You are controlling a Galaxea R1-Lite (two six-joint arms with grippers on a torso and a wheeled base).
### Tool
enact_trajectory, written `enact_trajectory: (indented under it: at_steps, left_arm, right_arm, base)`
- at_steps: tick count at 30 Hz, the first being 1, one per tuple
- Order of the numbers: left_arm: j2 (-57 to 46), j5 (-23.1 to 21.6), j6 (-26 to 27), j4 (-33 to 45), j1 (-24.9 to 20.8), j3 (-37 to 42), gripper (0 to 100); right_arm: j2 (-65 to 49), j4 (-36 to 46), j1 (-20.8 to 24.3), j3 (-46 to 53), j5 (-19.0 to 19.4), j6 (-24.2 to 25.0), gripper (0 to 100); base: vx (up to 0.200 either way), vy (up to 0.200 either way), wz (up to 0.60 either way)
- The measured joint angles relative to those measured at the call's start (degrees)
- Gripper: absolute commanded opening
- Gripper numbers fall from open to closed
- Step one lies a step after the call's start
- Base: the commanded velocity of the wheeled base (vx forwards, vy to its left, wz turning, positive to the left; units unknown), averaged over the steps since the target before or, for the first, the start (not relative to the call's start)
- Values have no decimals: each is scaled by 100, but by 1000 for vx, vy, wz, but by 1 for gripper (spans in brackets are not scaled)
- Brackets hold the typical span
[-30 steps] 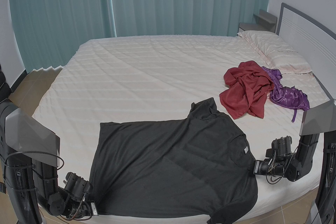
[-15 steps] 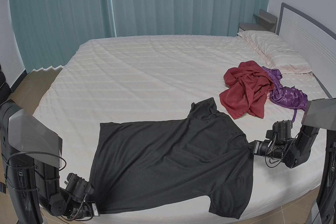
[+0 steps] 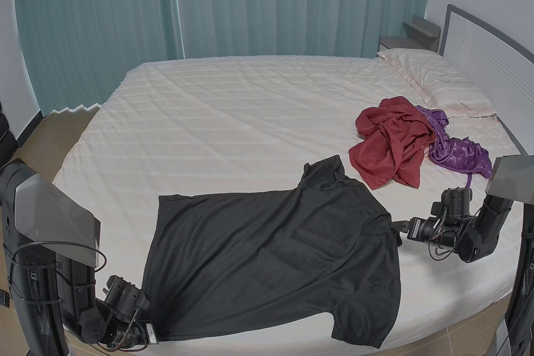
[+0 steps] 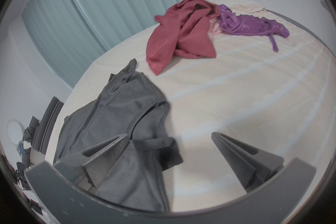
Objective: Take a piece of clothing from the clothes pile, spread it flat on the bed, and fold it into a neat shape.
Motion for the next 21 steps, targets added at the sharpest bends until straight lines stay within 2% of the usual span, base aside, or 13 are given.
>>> enact_trajectory:
  at_steps: [6, 7, 21]
  left_arm:
    - [6, 0, -9, -60, 2, 0, 0]
    - [9, 2, -13, -76, 5, 0, 100]
    - [-99, 62, 13, -152, 52, 2, 100]
  right_arm:
    - [-229, -44, -185, 318, 37, 4, 100]
    - [-263, -52, -189, 378, 46, 17, 100]
    - [-577, -63, -68, 717, 79, 48, 100]
  base:
    - [0, 0, 0]
    - [0, 0, 0]
    - [0, 0, 0]
